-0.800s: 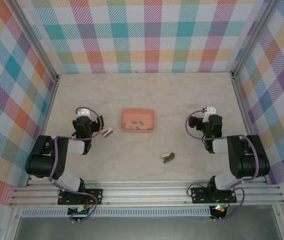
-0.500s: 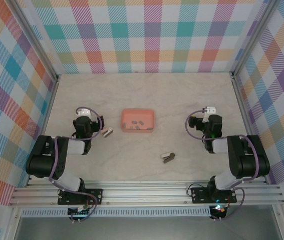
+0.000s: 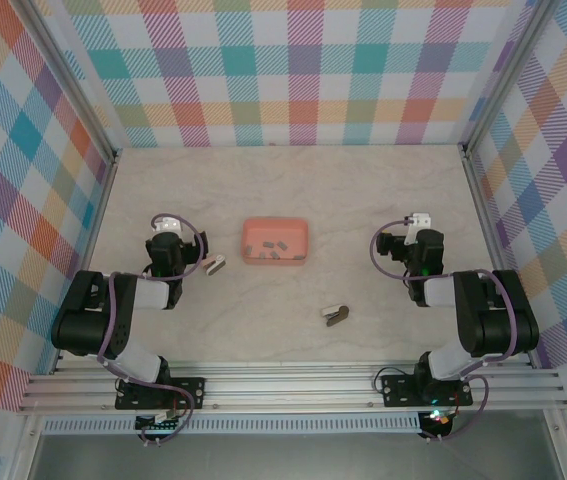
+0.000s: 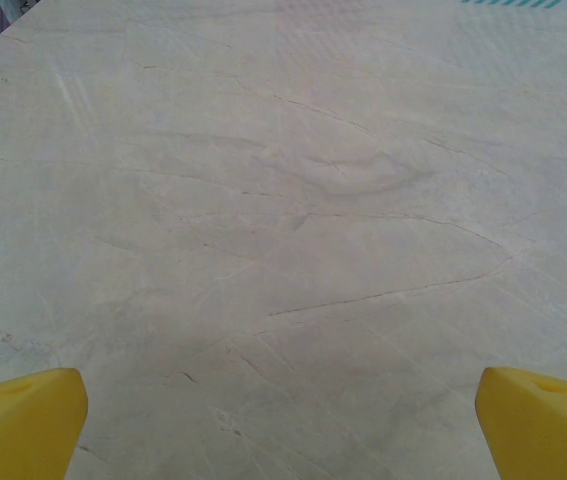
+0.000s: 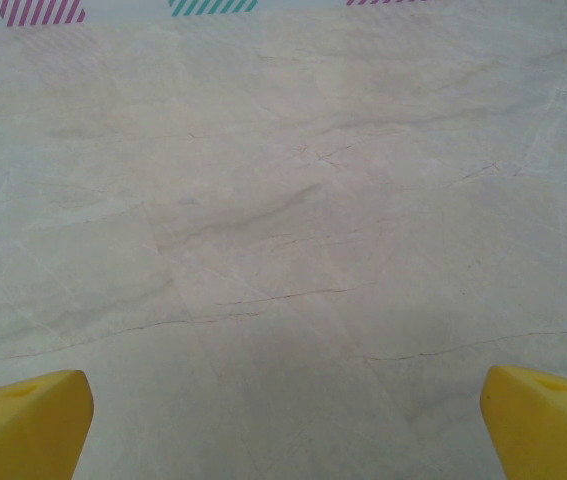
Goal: Load the staples into the stapler
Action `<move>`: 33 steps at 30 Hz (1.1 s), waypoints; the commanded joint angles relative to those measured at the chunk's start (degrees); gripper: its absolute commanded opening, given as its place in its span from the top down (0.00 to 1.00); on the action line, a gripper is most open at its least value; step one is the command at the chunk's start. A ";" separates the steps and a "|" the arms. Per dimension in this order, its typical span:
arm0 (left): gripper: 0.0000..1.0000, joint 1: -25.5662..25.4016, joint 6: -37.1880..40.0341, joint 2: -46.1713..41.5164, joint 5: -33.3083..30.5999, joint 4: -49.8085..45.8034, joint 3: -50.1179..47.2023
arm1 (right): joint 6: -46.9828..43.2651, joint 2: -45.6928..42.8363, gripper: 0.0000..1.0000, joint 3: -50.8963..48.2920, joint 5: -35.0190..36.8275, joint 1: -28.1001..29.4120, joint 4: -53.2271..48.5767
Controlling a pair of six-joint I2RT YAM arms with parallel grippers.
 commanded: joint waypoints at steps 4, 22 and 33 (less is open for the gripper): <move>0.00 0.55 0.50 0.00 1.26 0.54 0.47 | 0.24 -0.23 0.01 0.68 -0.65 -0.50 1.72; 0.06 0.99 0.40 -4.76 1.99 -6.31 2.67 | 0.99 -3.46 0.01 2.74 0.24 -0.72 -4.42; 0.10 -0.25 -1.67 -24.83 12.37 -46.96 17.69 | 8.13 -16.91 0.01 22.01 -9.48 -0.69 -56.24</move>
